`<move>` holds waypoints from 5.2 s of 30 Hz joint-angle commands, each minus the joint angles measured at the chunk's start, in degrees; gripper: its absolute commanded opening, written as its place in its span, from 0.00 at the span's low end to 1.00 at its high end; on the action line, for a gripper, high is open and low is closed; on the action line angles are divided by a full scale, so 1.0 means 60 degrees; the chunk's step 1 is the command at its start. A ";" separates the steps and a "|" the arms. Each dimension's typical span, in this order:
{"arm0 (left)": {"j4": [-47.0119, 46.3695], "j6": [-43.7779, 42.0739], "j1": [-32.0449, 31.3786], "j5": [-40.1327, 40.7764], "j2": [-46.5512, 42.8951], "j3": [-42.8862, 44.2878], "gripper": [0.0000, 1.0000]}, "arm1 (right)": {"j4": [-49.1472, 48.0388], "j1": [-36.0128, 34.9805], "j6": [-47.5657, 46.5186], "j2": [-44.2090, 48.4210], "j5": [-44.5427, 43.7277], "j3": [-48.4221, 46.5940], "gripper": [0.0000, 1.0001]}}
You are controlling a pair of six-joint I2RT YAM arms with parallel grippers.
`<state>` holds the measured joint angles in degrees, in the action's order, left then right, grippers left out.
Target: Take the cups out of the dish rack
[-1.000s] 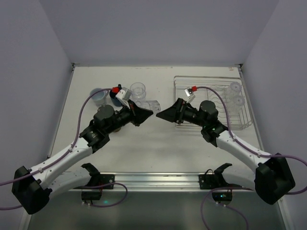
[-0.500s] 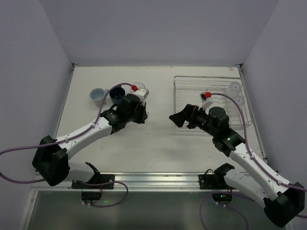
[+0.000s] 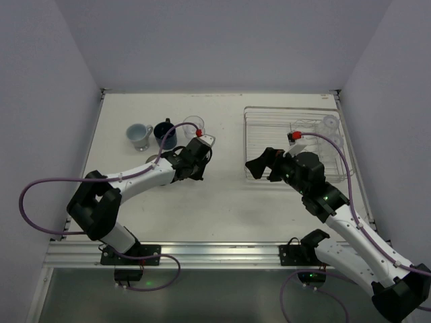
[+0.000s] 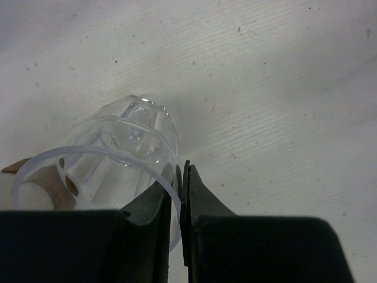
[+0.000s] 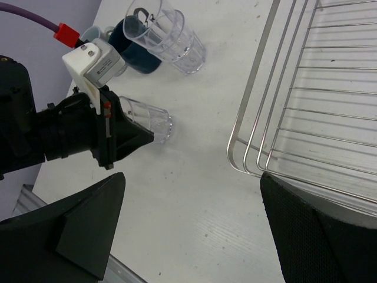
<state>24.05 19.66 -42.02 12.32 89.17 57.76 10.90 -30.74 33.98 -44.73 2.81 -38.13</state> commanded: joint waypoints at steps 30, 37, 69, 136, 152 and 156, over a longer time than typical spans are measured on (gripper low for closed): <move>-0.1182 -0.0858 -0.0292 -0.1962 -0.5773 -0.0148 1.00 | 0.0308 0.3701 -0.0491 -0.2371 -0.4011 -0.1364 0.69; -0.0098 -0.1753 -0.0306 -0.2391 -0.7827 -0.1200 1.00 | 0.0118 0.5413 -0.0375 -0.3750 -0.5156 -0.2038 0.81; -0.0786 -0.1504 0.0309 -0.2609 -0.9060 -0.2419 1.00 | -0.0981 0.7336 -0.1385 -0.6885 -0.3529 -0.3444 0.92; -0.9456 0.4325 -0.0086 -0.7545 -0.3142 -0.2008 0.71 | -0.8612 0.2004 0.5792 -0.2549 0.6358 0.1315 0.24; -0.4615 0.1443 -0.0131 -0.4355 -0.4489 -0.0927 0.00 | -0.7065 0.1125 0.4491 -0.3459 0.5628 0.0878 0.99; -0.2240 0.0460 -0.0145 -0.2934 -0.5088 -0.0413 0.00 | -0.5117 0.1124 0.3465 -0.2742 0.4940 0.0745 0.99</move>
<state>-0.80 30.41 -43.00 -15.29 62.87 50.39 -31.31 -23.79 63.44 -64.23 36.64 -31.03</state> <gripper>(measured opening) 0.152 0.987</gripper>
